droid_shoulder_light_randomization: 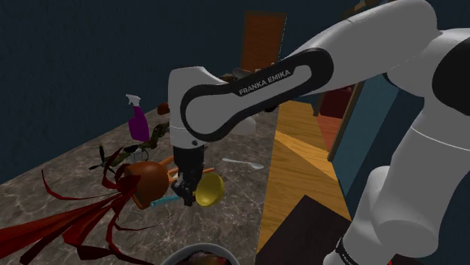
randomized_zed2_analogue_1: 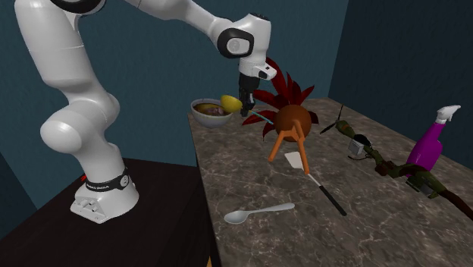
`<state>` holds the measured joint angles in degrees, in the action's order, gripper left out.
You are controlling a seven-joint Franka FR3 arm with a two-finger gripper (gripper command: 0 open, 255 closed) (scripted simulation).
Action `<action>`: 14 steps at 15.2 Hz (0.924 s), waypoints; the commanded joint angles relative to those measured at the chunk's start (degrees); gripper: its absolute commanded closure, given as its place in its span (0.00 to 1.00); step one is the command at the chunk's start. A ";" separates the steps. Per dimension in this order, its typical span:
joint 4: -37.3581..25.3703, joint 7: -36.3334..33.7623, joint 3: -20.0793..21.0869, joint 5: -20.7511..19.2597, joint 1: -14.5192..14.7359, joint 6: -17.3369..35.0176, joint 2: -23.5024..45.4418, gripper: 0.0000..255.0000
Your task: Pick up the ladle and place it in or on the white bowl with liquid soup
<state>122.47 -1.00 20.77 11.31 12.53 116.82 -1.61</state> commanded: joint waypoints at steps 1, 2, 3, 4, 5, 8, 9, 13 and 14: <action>-0.89 -0.13 -0.06 0.12 -0.04 -1.56 -0.76 1.00; -1.37 -0.18 -0.09 0.16 -0.07 -2.32 -1.05 1.00; -1.87 -0.23 -0.13 0.19 -0.09 -3.08 -1.32 1.00; -2.38 -0.29 -0.17 0.22 -0.12 -3.84 -1.59 1.00; -2.89 -0.35 -0.21 0.24 -0.14 -4.59 -1.84 1.00; -4.52 -0.54 -0.32 0.29 -0.22 -6.87 -2.51 1.00; -5.09 -0.61 -0.36 0.31 -0.24 -7.62 -2.71 1.00; -1.66 -2.99 1.25 2.18 1.43 -7.36 -6.57 1.00; -0.56 -3.82 1.82 2.81 2.02 -7.20 -7.76 1.00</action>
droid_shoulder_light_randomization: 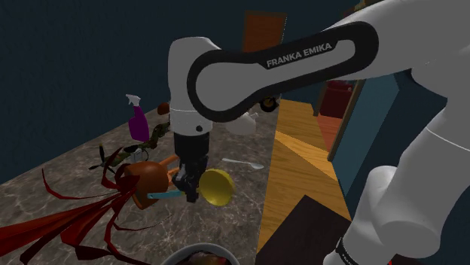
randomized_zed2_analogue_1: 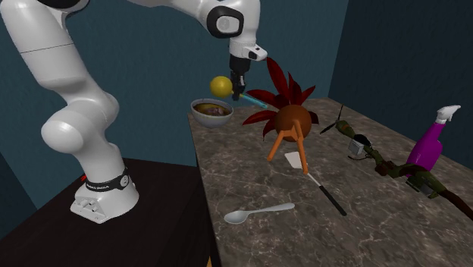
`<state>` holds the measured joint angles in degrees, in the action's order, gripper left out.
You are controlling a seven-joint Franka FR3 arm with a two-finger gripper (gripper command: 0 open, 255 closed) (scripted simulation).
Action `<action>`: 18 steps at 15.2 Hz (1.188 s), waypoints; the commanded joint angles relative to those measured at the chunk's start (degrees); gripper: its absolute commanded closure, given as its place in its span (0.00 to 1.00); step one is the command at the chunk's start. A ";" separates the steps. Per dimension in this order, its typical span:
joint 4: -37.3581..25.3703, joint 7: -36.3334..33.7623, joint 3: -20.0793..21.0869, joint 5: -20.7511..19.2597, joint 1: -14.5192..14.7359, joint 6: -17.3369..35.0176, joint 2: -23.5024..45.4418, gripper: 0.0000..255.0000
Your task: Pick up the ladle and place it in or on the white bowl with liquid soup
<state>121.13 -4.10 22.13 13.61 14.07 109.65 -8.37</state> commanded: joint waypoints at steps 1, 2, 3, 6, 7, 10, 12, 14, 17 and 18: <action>1.82 -1.57 1.04 1.16 1.08 0.11 -2.15 1.00; 2.79 -2.44 1.64 1.81 1.70 0.23 -3.26 1.00; 3.69 -3.34 2.26 2.46 2.33 0.33 -4.33 1.00; 6.01 -6.20 4.20 4.42 4.31 0.57 -7.29 1.00; 6.66 -7.20 4.88 5.06 4.98 0.63 -8.18 1.00; 8.20 -10.37 7.04 6.97 7.03 0.78 -10.57 1.00; 8.90 -12.62 8.58 8.19 8.38 0.87 -11.90 1.00; 9.76 -13.73 9.57 8.86 9.10 1.72 -12.29 1.00; 11.48 -13.45 10.09 9.05 9.15 4.13 -11.56 1.00; 12.04 -13.36 10.26 9.10 9.17 4.95 -11.29 1.00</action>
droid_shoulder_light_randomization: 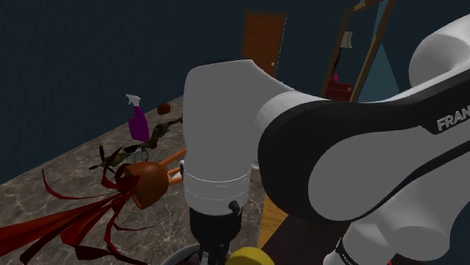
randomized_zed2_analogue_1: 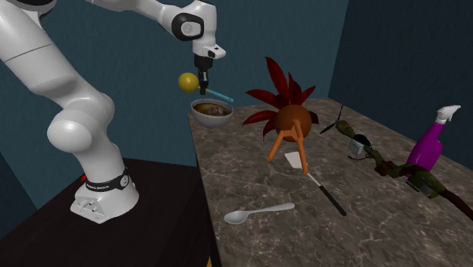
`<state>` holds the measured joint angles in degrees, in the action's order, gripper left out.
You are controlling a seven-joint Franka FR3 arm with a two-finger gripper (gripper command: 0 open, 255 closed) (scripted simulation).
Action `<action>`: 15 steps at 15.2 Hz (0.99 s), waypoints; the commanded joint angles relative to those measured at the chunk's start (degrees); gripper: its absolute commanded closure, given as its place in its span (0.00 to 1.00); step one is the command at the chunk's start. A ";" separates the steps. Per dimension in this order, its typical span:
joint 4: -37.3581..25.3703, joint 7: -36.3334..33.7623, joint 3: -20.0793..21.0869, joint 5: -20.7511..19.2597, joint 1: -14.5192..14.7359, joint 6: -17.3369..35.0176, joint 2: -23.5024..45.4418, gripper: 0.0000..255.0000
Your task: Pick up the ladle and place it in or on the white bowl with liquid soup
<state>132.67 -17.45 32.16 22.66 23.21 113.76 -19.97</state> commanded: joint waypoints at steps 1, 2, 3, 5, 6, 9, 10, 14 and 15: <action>1.04 0.08 0.41 0.10 0.04 1.65 0.60 1.00; 1.57 0.16 0.59 0.15 0.05 2.48 0.90 1.00; 2.09 0.24 0.77 0.19 0.05 3.31 1.23 1.00; 3.09 0.38 1.14 0.25 0.06 4.98 1.93 1.00; 3.58 0.44 1.33 0.27 0.06 5.82 2.30 1.00; 4.97 0.60 1.90 0.29 0.04 8.39 3.53 1.00; 5.40 0.64 2.09 0.28 0.03 9.25 3.98 1.00; 5.40 0.65 2.14 0.30 -0.02 9.25 3.97 1.00; 5.40 0.66 2.15 0.30 -0.03 9.24 3.97 1.00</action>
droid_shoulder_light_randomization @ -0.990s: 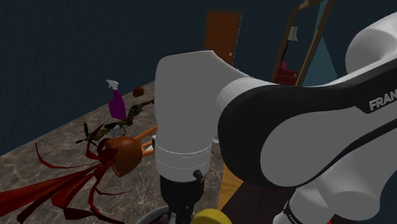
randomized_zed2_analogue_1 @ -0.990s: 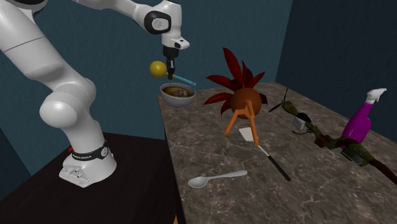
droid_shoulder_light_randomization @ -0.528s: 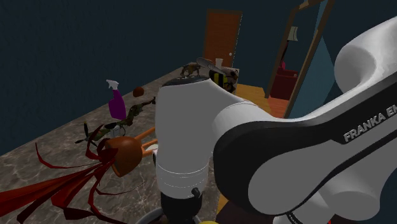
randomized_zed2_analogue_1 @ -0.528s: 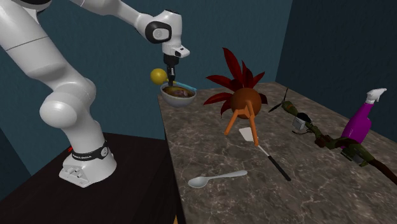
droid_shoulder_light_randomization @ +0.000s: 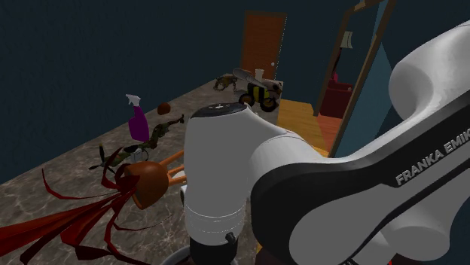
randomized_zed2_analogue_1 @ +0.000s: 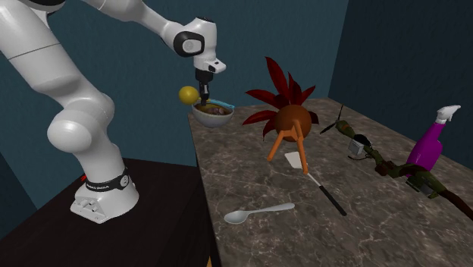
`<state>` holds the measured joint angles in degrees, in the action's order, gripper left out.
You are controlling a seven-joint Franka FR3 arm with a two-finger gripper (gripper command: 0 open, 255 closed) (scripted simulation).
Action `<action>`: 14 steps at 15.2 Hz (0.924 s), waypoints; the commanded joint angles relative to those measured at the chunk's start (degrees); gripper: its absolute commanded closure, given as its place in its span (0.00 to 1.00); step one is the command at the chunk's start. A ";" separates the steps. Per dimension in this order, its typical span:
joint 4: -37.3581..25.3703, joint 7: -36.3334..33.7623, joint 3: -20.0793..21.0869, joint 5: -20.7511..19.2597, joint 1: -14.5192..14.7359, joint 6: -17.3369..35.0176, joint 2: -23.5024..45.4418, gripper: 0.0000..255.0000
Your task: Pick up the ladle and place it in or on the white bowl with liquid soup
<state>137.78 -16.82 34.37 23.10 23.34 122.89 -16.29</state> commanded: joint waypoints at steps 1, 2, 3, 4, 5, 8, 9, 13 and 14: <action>0.29 0.02 -0.05 -0.13 -0.17 0.11 0.29 1.00; 0.29 0.02 -0.05 -0.13 -0.18 0.11 0.29 1.00; 0.29 0.03 -0.04 -0.13 -0.19 0.11 0.29 1.00; 0.45 0.13 -0.11 -0.02 -0.15 0.06 0.09 0.00; 0.48 0.15 -0.12 0.00 -0.14 0.06 0.06 0.00; 0.51 0.16 -0.13 0.03 -0.12 0.01 -0.02 0.00; 0.29 0.03 -0.04 -0.13 -0.19 0.11 0.29 0.00; -4.19 0.36 -2.40 -0.57 -0.63 -7.92 -3.16 0.00; -4.18 0.36 -2.41 -0.57 -0.62 -7.92 -3.16 0.00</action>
<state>134.04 -16.58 32.29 22.58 22.79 115.92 -19.07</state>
